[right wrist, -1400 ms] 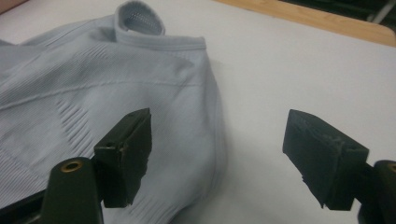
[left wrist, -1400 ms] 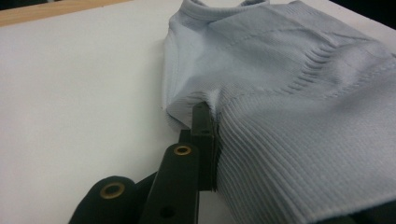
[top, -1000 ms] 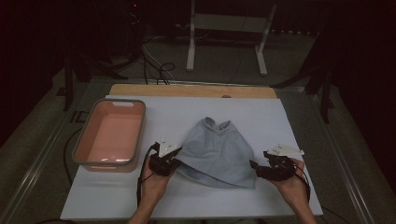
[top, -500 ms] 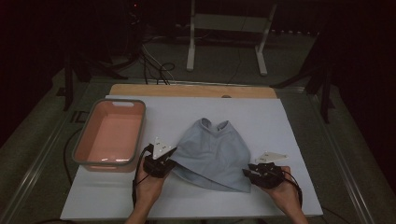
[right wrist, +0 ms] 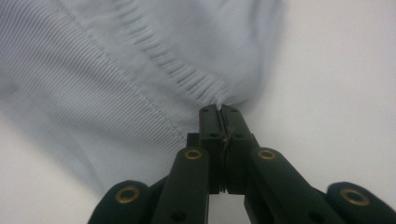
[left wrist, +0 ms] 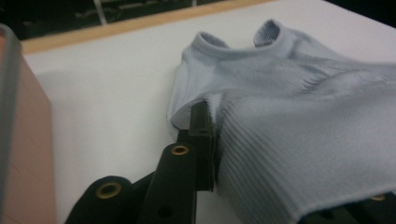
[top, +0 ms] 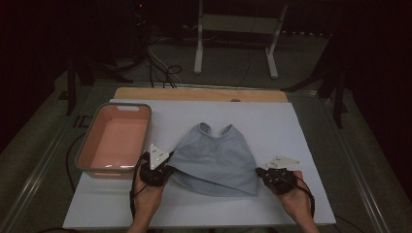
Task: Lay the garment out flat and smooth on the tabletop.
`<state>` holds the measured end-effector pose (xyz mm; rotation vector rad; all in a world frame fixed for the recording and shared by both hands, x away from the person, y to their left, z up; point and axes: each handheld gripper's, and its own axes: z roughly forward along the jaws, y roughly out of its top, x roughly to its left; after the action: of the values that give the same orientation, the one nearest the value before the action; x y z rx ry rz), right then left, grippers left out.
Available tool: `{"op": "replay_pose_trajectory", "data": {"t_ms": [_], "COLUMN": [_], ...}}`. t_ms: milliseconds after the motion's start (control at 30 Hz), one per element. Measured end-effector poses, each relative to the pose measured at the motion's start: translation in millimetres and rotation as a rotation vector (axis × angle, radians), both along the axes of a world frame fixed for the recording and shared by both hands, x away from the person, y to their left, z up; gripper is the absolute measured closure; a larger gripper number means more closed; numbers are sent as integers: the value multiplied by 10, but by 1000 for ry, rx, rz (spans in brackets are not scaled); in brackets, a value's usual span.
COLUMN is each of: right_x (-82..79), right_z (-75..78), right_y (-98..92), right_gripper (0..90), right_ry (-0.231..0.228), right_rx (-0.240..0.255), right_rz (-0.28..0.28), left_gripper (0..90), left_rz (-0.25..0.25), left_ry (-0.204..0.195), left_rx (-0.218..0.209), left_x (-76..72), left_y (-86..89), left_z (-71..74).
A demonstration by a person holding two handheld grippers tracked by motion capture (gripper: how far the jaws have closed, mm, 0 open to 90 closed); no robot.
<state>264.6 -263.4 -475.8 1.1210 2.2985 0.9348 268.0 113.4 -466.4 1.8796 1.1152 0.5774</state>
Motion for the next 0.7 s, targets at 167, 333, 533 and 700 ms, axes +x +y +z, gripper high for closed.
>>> {"op": "replay_pose_trajectory", "data": {"t_ms": [167, 333, 533, 700], "right_x": [24, 25, 13, 13], "right_z": [26, 59, 72, 34], "right_y": [-93, -150, -165, -118], "right_gripper": [891, 894, 900, 900], "right_ry": [-8, -20, -15, -12], "right_rx": [14, 7, 14, -5], "right_rz": [-46, -78, -70, -40], "left_gripper": [747, 730, 691, 528], "left_rz": [-3, -10, -67, -97], "left_ry": [36, 53, 100, 115], "left_rx": [-31, -18, -28, -59], "left_x": [-5, -69, -166, -270], "left_y": [25, 65, 99, 147], "left_z": [-48, -51, -80, -88]}}
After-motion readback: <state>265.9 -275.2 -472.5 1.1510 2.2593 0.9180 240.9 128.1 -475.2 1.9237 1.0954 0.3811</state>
